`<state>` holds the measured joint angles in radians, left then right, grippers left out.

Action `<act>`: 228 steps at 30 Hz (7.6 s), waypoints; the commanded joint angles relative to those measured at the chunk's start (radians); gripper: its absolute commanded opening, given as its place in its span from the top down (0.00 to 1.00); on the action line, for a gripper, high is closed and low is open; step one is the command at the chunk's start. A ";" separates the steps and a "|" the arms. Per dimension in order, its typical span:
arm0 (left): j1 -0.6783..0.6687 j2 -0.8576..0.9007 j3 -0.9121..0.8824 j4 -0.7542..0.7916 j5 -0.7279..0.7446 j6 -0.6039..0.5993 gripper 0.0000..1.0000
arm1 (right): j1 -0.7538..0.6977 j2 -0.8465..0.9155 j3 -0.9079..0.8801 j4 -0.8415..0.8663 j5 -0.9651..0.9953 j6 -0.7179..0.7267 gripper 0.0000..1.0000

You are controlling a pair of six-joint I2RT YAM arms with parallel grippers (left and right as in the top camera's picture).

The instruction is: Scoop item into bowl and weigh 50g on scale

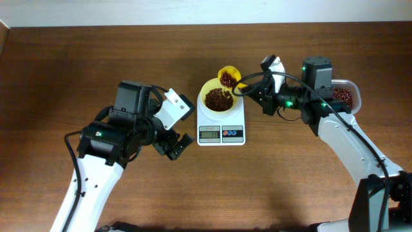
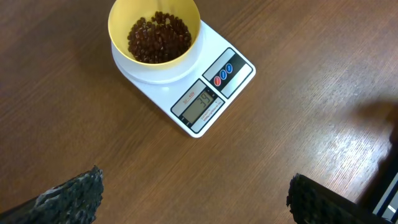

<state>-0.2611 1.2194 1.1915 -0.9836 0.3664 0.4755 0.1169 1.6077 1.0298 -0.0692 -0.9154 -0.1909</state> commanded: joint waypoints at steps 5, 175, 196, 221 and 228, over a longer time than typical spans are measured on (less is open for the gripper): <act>0.004 -0.004 0.021 0.002 0.003 0.013 0.01 | 0.002 0.004 0.002 -0.005 0.003 -0.011 0.96; 0.004 -0.004 0.021 0.002 0.003 0.013 0.01 | -0.561 -0.229 0.003 -0.322 0.684 -0.332 0.96; 0.004 -0.004 0.021 0.002 0.003 0.013 0.01 | -0.425 -0.454 0.003 -0.634 0.231 0.319 0.96; 0.004 -0.004 0.021 0.002 0.003 0.013 0.01 | -0.425 -0.276 -0.210 -1.034 0.427 0.329 0.91; 0.004 -0.004 0.021 0.002 0.003 0.013 0.01 | -0.425 -0.276 -0.229 -1.045 0.430 0.330 0.01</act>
<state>-0.2611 1.2194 1.1915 -0.9840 0.3664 0.4755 -0.3134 1.3308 0.8085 -1.1038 -0.4831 0.1501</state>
